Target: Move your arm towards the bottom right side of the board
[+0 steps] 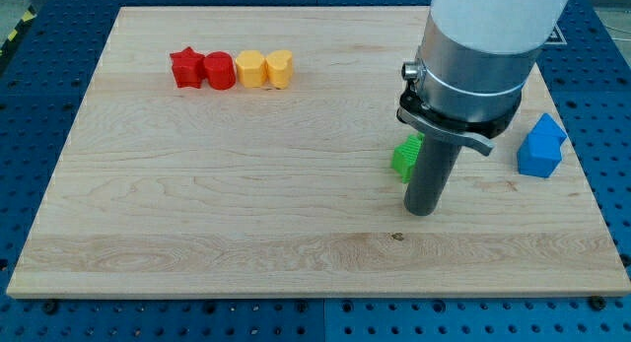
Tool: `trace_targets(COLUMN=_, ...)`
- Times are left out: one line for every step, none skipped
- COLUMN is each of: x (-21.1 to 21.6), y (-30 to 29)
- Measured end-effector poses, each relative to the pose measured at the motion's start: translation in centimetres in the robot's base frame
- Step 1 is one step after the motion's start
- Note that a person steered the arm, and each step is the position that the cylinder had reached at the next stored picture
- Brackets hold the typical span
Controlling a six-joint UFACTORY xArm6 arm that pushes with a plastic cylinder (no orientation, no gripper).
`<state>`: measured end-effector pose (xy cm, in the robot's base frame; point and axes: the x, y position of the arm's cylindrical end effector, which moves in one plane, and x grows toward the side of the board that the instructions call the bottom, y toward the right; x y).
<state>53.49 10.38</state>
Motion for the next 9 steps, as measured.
trace_targets(x=-0.7, y=-1.0)
trace_targets(x=-1.4, y=-1.4)
trace_targets(x=-1.7, y=-1.4)
trace_targets(x=-1.7, y=-1.4)
trace_targets(x=-1.7, y=-0.9)
trace_targets(x=-1.7, y=-0.1)
trace_targets(x=-1.7, y=0.9)
trace_targets(x=-1.6, y=2.2)
trace_targets(x=-1.5, y=3.4)
